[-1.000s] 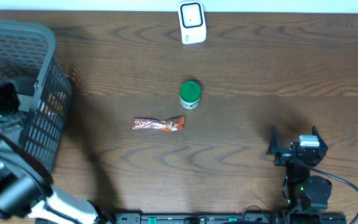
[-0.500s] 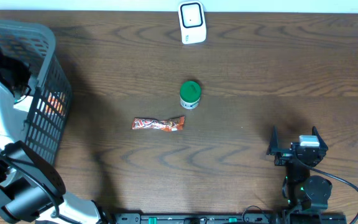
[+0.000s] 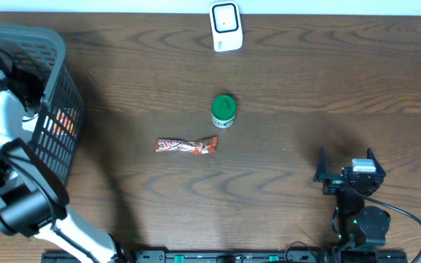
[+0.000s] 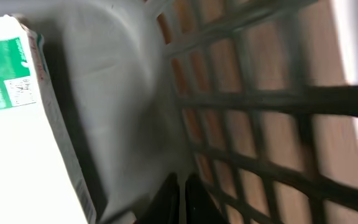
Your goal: Scan the item barcode
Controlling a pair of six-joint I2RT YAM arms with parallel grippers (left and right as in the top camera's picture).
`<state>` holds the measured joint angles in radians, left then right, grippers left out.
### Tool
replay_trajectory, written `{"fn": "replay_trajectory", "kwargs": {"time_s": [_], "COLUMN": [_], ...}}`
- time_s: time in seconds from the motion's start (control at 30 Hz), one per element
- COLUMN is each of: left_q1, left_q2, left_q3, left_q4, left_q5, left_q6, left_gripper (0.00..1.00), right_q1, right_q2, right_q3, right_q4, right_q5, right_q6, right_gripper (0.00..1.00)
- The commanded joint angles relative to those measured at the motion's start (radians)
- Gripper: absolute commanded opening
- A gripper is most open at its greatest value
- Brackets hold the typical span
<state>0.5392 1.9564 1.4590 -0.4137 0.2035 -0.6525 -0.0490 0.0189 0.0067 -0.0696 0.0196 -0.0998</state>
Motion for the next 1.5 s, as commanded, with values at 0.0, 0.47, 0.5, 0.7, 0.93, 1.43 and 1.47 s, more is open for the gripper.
{"fn": "replay_trajectory", "kwargs": {"time_s": [0.0,0.47,0.5,0.7,0.93,1.43,1.47], "left_q1": [-0.004,0.003,0.007,0.062,0.103,0.106,0.106], "left_q2": [0.034,0.079,0.078,0.070,0.029,-0.209,-0.211], "left_q3": [-0.005,-0.018,-0.018,-0.016,-0.016,-0.015,-0.015], "left_q4": [0.009,-0.162,-0.188,-0.343,-0.397,-0.456,-0.443], "left_q5": [-0.010,-0.166,-0.196,-0.287,-0.247,-0.008,-0.008], "left_q6": [0.020,0.019,0.019,-0.008,0.027,0.311,0.359], "left_gripper": [0.08,0.11,0.11,0.10,0.45,0.95,0.94], "right_q1": [0.008,0.008,0.008,0.008,0.008,0.008,0.008], "right_q2": [-0.001,-0.001,-0.001,-0.001,-0.001,-0.001,-0.001], "right_q3": [-0.001,-0.001,-0.001,-0.001,-0.001,-0.001,-0.001], "right_q4": [-0.002,-0.002,-0.002,-0.002,-0.002,-0.002,-0.002], "right_q5": [0.008,0.008,0.008,0.008,0.009,0.009,0.009], "right_q6": [-0.013,-0.013,-0.013,-0.013,-0.013,-0.013,-0.013], "right_gripper": [0.99,0.99,0.99,0.99,0.99,0.99,0.99]}}
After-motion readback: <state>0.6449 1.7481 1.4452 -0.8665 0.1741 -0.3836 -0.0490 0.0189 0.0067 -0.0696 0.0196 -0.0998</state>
